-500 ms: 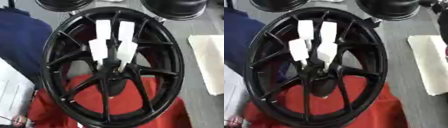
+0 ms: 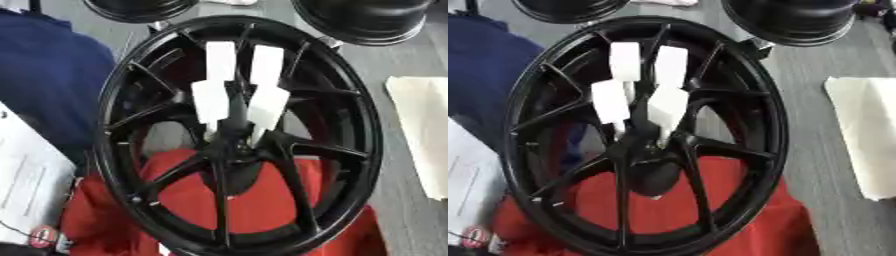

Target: Pull the pin out of the wheel hub.

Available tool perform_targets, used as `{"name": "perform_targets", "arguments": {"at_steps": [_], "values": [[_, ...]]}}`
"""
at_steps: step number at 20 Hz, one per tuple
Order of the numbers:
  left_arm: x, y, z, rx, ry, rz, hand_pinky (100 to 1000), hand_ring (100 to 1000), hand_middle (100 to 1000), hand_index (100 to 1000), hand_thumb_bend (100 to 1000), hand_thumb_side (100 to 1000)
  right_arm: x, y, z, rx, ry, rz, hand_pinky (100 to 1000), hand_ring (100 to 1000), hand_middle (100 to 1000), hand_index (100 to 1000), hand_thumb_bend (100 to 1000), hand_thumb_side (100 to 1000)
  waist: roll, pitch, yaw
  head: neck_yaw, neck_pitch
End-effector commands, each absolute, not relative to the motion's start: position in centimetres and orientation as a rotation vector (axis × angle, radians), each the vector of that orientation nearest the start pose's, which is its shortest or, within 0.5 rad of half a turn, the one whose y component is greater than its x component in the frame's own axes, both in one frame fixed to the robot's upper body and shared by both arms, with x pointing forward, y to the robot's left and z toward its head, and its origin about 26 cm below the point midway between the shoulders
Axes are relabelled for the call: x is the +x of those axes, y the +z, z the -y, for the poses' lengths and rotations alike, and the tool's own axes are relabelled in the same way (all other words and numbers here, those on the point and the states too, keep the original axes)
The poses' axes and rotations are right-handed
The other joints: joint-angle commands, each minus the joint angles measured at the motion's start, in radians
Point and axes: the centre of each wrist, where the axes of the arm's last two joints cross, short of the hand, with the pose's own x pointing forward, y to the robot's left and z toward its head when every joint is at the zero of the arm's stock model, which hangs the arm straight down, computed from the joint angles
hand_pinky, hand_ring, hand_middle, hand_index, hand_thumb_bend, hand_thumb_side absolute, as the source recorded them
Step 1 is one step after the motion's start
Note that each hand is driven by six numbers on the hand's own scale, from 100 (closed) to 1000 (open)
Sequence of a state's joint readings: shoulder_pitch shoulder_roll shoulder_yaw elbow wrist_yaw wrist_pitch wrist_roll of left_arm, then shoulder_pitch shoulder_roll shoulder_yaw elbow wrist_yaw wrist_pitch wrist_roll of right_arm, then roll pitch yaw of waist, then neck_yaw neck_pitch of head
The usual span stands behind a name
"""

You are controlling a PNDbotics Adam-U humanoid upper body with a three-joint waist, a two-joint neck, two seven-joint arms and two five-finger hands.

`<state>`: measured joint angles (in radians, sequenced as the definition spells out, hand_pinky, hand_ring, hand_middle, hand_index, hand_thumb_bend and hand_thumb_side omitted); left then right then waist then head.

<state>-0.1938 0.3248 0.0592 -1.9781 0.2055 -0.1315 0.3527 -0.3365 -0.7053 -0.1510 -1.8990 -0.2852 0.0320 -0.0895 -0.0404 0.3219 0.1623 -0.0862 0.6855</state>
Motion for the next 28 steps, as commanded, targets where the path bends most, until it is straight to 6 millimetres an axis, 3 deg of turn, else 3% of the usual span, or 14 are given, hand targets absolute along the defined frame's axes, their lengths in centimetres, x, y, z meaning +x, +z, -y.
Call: {"name": "perform_targets", "arguments": {"at_steps": [1,6,22,25,26,27,28], "values": [[28.8,17.9,-28.9,0.194,0.180,2.328,770,798,697,754,233,710,29.7,29.0,35.6,-0.457,0.536,2.256,805,955,785,756,100,591,-0.001,-0.027,0.002,-0.008,0.000],[28.8,17.9,-28.8,0.187,0.167,2.325,770,798,697,754,232,709,29.8,31.3,35.8,-0.503,0.725,2.252,805,949,781,756,100,557,-0.001,-0.036,0.004,-0.009,0.004],[28.9,18.2,-28.6,0.168,0.160,2.336,769,800,697,754,233,707,29.9,31.6,35.3,-0.478,0.687,2.285,805,950,781,754,100,565,0.007,-0.030,0.010,0.005,-0.006],[28.9,18.2,-28.6,0.167,0.157,2.336,769,800,698,754,233,707,29.8,32.2,35.2,-0.491,0.732,2.291,808,946,781,759,100,505,0.006,-0.031,0.011,0.007,-0.004],[28.9,18.2,-28.6,0.167,0.154,2.335,769,800,698,754,232,707,29.8,32.6,35.0,-0.505,0.785,2.292,810,943,781,762,100,455,0.005,-0.032,0.011,0.007,-0.003],[28.9,18.2,-28.6,0.167,0.151,2.334,769,801,698,754,232,707,29.8,33.2,34.7,-0.520,0.870,2.292,814,935,779,768,100,342,0.004,-0.033,0.012,0.006,-0.002],[28.9,18.2,-28.6,0.165,0.147,2.333,769,801,698,754,232,707,29.7,33.9,34.3,-0.534,1.008,2.287,815,930,777,769,100,317,0.003,-0.035,0.013,0.003,-0.002]]}}
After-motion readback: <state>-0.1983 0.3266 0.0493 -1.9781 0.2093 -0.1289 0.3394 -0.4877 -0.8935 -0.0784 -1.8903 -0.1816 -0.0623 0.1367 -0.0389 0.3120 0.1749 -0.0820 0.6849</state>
